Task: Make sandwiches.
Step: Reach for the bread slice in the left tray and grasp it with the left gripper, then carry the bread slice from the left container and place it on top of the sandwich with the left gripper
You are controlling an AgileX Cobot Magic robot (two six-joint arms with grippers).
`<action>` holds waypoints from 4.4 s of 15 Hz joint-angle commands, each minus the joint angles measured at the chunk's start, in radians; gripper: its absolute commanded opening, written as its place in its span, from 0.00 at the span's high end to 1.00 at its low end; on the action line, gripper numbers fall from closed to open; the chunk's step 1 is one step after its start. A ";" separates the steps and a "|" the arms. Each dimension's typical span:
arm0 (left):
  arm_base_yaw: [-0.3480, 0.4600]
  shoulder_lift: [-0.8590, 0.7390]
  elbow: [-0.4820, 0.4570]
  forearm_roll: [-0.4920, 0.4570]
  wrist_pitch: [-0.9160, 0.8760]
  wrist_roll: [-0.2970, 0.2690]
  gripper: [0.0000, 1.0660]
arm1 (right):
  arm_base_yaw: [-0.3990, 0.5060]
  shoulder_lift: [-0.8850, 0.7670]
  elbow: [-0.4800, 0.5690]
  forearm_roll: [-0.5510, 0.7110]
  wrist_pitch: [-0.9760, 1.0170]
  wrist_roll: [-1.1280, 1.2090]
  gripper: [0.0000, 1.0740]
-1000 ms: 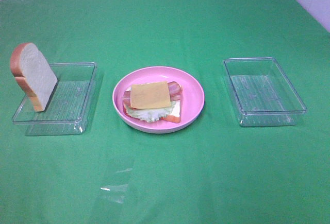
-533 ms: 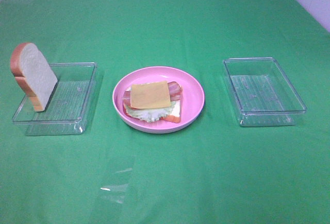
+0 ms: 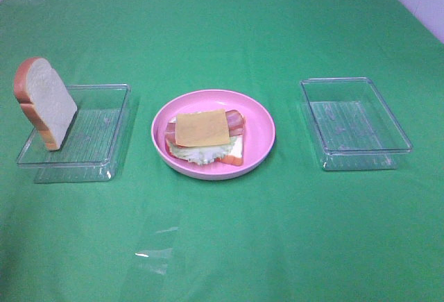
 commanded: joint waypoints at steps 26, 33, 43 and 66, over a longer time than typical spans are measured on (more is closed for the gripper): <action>-0.147 1.258 -0.890 0.066 -0.003 -0.067 0.18 | 0.001 -0.033 0.002 0.003 -0.001 0.000 0.11; -0.147 1.294 -0.890 0.073 0.025 -0.070 0.72 | 0.001 -0.033 0.002 0.003 -0.001 -0.003 0.11; -0.147 1.294 -0.890 0.078 0.051 -0.074 1.00 | 0.001 -0.033 0.002 0.003 -0.001 -0.003 0.11; -0.347 1.026 -0.547 -0.775 -0.280 0.257 1.00 | 0.001 -0.033 0.002 -0.002 -0.001 -0.004 0.11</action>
